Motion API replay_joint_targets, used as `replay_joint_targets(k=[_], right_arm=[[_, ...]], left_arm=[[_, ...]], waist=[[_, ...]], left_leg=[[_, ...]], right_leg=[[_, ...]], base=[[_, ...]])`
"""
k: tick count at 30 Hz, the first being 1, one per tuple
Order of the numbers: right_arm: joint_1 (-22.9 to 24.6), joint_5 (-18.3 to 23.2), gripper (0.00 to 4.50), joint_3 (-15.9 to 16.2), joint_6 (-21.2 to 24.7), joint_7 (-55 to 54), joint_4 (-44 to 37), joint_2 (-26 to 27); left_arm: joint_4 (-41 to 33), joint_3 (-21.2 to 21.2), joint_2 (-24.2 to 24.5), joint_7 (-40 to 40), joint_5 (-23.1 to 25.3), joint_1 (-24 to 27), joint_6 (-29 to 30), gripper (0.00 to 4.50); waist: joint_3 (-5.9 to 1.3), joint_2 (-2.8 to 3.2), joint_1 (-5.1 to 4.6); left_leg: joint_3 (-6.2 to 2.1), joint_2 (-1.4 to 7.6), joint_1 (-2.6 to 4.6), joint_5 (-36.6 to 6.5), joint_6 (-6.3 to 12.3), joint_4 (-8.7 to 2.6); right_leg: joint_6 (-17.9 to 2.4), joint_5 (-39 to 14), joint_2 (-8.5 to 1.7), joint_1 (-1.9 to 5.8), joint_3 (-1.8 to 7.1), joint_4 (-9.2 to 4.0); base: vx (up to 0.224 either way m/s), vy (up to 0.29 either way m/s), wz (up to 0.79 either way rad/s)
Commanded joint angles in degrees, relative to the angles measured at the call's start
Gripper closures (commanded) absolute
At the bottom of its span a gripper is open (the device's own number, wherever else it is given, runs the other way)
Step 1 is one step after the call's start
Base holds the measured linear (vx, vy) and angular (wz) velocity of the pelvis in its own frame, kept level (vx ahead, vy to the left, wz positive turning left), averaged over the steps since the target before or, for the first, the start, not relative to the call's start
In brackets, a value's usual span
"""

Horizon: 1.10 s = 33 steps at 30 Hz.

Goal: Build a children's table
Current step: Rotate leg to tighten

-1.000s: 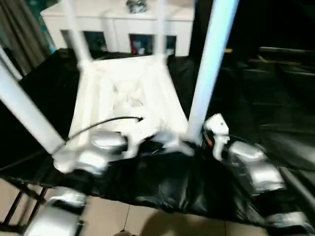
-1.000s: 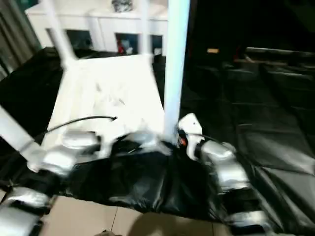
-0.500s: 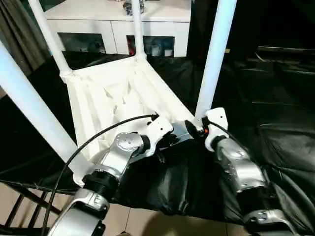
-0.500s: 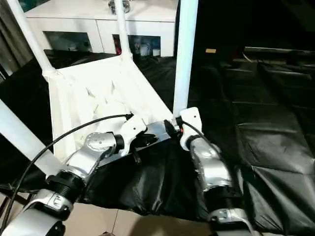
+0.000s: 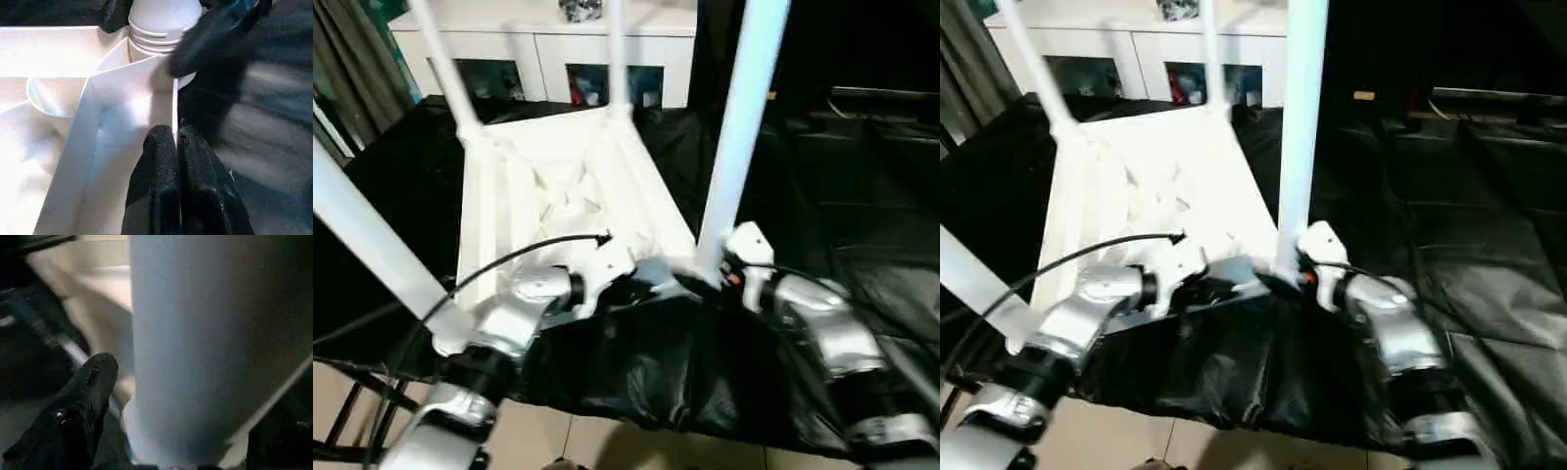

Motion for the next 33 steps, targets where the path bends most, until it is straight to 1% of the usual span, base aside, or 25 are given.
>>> replay_joint_targets(k=[1,2,3,4,5,6,8,9,10,13,15,16,17,19,22,23,24,25,27,28,29,30,31,32,33], right_arm=[[0.13,1.79,0.7,2.24,0.25,6.27,-0.62,-0.73],[0.06,1.82,0.7,2.43,-0.03,6.87,-0.48,-0.9],[-0.09,1.79,0.97,2.83,-0.24,8.15,-0.22,-1.25],[-0.14,1.67,0.97,3.15,-0.36,9.1,-0.04,-1.55],[-0.14,1.67,1.09,3.15,-0.36,9.1,-0.04,-1.55],[-0.21,1.58,1.09,3.41,-0.25,10.17,0.16,-1.77],[-0.3,2.26,1.39,4.19,0.36,13.33,0.44,-2.34],[-0.3,2.26,1.39,4.19,0.36,13.33,0.44,-2.34],[-0.32,2.51,1.49,4.67,0.52,14.37,0.52,-2.77],[-0.28,2.57,1.72,4.91,0.69,15.16,0.54,-2.89],[-0.28,2.58,1.77,4.99,0.78,15.47,0.58,-2.89],[-0.29,2.57,1.79,5.0,0.78,15.66,0.65,-2.9],[-0.23,2.52,1.8,5.04,0.77,15.85,0.76,-2.84],[-0.09,2.52,1.81,5.06,0.77,15.78,0.67,-2.75],[0.8,2.61,1.82,3.97,0.8,12.51,0.22,-1.5],[0.74,2.04,1.82,3.57,0.81,10.32,0.7,-1.02],[0.7,1.85,1.83,3.46,0.83,9.65,0.87,-0.88],[0.34,0.95,1.83,2.72,0.84,5.89,1.99,0.0],[-0.27,-1.21,1.83,0.89,1.36,-4.36,4.49,2.89],[-0.27,-2.52,1.83,-0.25,1.66,-11.87,5.49,5.41],[-0.19,-2.74,1.83,-0.85,2.15,-15.13,5.69,6.87],[-0.19,-2.74,1.83,-0.85,2.15,-15.13,5.69,6.87],[0.14,-3.48,1.83,-1.47,2.81,-20.87,5.55,9.78],[0.29,-3.89,1.83,-1.56,3.02,-23.12,5.42,10.93],[0.29,-3.89,1.83,-1.56,3.02,-23.12,5.42,10.93]], left_arm=[[-0.92,-0.03,0.58,-3.69,-2.72,-0.24,-1.49,4.5],[-0.79,-0.02,0.98,-4.42,-2.88,-0.32,-1.63,4.5],[-0.61,0.05,1.69,-5.67,-3.07,-0.44,-1.64,4.5],[-0.52,0.06,2.16,-6.43,-3.07,-0.5,-1.6,4.5],[-0.52,0.06,2.16,-6.43,-3.07,-0.5,-1.6,4.5],[-0.38,-0.01,2.61,-7.28,-3.13,-0.6,-1.67,4.5],[-0.16,-0.18,3.38,-8.78,-3.7,-0.85,-1.59,4.5],[-0.16,-0.18,3.38,-8.78,-3.7,-0.85,-1.59,4.5],[-0.16,-0.27,3.54,-9.79,-4.11,-0.89,-1.52,4.5],[-0.08,-0.57,3.9,-10.61,-3.96,-0.93,-1.49,4.5],[0.06,-0.64,4.0,-10.92,-3.89,-0.98,-1.49,4.5],[0.14,-0.64,3.99,-11.02,-3.86,-1.0,-1.52,4.5],[0.21,-0.68,3.98,-11.1,-3.76,-1.0,-1.59,4.5],[0.27,-0.64,3.92,-10.89,-3.69,-0.99,-1.69,4.5],[0.6,-0.08,3.07,-8.07,-2.91,-0.95,-2.34,4.5],[0.8,0.1,2.62,-6.52,-2.39,-1.0,-2.51,4.5],[0.85,0.14,2.5,-6.1,-2.24,-1.03,-2.53,4.5],[1.22,0.33,1.86,-3.49,-1.32,-1.23,-2.61,4.5],[1.47,1.17,-0.54,2.84,-0.03,-1.58,-1.68,4.5],[0.85,1.13,-2.55,5.91,0.5,-1.37,-0.47,4.5],[0.57,1.02,-3.67,7.58,0.85,-1.27,0.22,4.5],[0.57,1.02,-3.67,7.58,0.85,-1.27,0.22,4.5],[0.47,0.77,-6.17,11.29,1.7,-1.25,1.41,4.5],[0.6,0.63,-7.22,12.73,2.0,-1.29,1.73,4.5],[0.6,0.63,-7.22,12.73,2.0,-1.29,1.73,4.5]], waist=[[-3.57,-0.91,0.31],[-3.58,-0.85,0.41],[-3.59,-0.89,0.51],[-3.66,-0.85,0.65],[-3.7,-1.32,0.68],[-3.68,-1.07,0.83],[-3.74,-1.1,0.92],[-3.77,-1.11,0.94],[-3.74,-1.19,1.01],[-3.7,-1.06,1.12],[-3.72,-1.2,1.12],[-3.75,-1.13,1.13],[-3.77,-1.29,1.11],[-3.78,-1.21,1.16],[-3.72,-1.31,1.15],[-3.67,-1.5,1.08],[-3.57,-1.41,1.03],[-3.48,-1.36,0.96],[-3.11,-1.47,0.47],[-2.85,-1.47,0.03],[-2.68,-1.54,-0.46],[-2.66,-1.68,-0.66],[-2.7,-1.69,-0.88],[-2.57,-1.69,-0.98],[-2.59,-1.75,-1.03]], left_leg=[[-0.65,3.24,0.45,-9.41,7.69,-3.27],[-0.69,3.28,0.51,-9.43,7.57,-3.28],[-0.68,3.3,0.49,-9.4,7.26,-3.3],[-0.75,3.34,0.52,-8.87,7.04,-3.3],[-0.69,3.33,0.51,-8.57,7.08,-3.28],[-0.71,3.33,0.55,-8.52,7.05,-3.26],[-0.68,3.27,0.47,-8.05,7.24,-3.12],[-0.7,3.29,0.45,-7.74,7.36,-3.11],[-0.7,3.34,0.45,-7.58,7.51,-3.13],[-0.69,3.35,0.5,-7.96,7.4,-3.11],[-0.68,3.29,0.47,-8.16,7.07,-3.11],[-0.71,3.27,0.45,-8.05,7.04,-3.1],[-0.67,3.27,0.45,-7.88,7.08,-3.06],[-0.69,3.27,0.47,-7.72,7.13,-3.04],[-0.69,3.25,0.43,-7.79,7.12,-3.05],[-0.68,3.28,0.41,-7.95,7.0,-3.09],[-0.71,3.23,0.43,-8.83,6.45,-3.18],[-0.75,3.22,0.46,-9.45,6.05,-3.24],[-0.85,3.16,0.71,-12.77,3.73,-3.61],[-1.04,3.12,0.75,-14.38,2.3,-3.98],[-1.27,3.01,0.76,-16.32,1.04,-4.25],[-1.32,2.92,0.84,-17.04,0.71,-4.28],[-1.33,2.85,0.93,-17.68,0.6,-4.24],[-1.28,2.83,1.3,-18.67,0.55,-4.17],[-1.23,2.68,1.47,-19.19,0.74,-4.07]], right_leg=[[-15.39,-6.71,-3.86,3.11,2.4,-3.52],[-15.45,-6.92,-3.9,3.08,2.37,-3.48],[-15.45,-7.14,-3.88,3.04,2.39,-3.49],[-15.54,-6.67,-3.89,3.05,2.38,-3.34],[-15.56,-6.3,-3.86,3.05,2.38,-3.31],[-15.78,-6.36,-3.89,2.98,2.36,-3.21],[-15.92,-5.67,-3.96,3.06,2.4,-3.11],[-15.97,-5.26,-3.96,3.08,2.4,-3.05],[-16.13,-5.0,-3.92,2.99,2.38,-2.99],[-16.09,-5.54,-3.95,2.93,2.38,-3.04],[-15.94,-5.89,-3.98,3.02,2.41,-3.09],[-15.89,-5.86,-3.96,3.05,2.38,-3.03],[-15.88,-5.66,-3.96,3.05,2.39,-3.05],[-15.91,-5.6,-3.95,3.03,2.38,-3.01],[-15.67,-6.21,-3.97,3.01,2.37,-3.12],[-15.59,-6.65,-3.97,2.99,2.39,-3.17],[-15.18,-8.44,-3.96,2.93,2.39,-3.3],[-14.93,-9.63,-4.0,2.85,2.4,-3.44],[-13.41,-15.9,-4.07,2.66,2.48,-4.2],[-12.3,-19.09,-4.03,2.61,2.44,-4.44],[-10.99,-22.52,-4.08,2.67,2.33,-4.69],[-10.42,-23.75,-4.03,2.66,2.3,-4.9],[-10.06,-24.4,-4.02,2.55,2.37,-4.99],[-9.66,-25.68,-4.07,2.17,2.52,-5.35],[-9.13,-27.22,-4.14,2.09,2.59,-5.61]], base=[[0.0,0.0,0.0],[0.0,0.0,0.0],[0.0,0.0,0.0],[0.0,0.0,0.0],[0.0,0.0,0.0],[0.0,0.0,0.0],[0.0,0.0,0.0],[0.0,0.0,0.0],[0.0,0.0,0.0],[0.0,0.0,0.0],[0.0,0.0,0.0],[0.0,0.0,0.0],[0.0,0.0,0.0],[0.0,0.0,0.0],[0.0,0.0,0.0],[0.0,0.0,0.0],[0.0,0.0,0.0],[0.0,0.0,0.0],[0.0,0.0,0.0],[0.0,0.0,0.0],[0.0,0.0,0.0],[0.0,0.0,0.0],[0.0,0.0,0.0],[0.0,0.0,0.0],[0.0,0.0,0.0]])
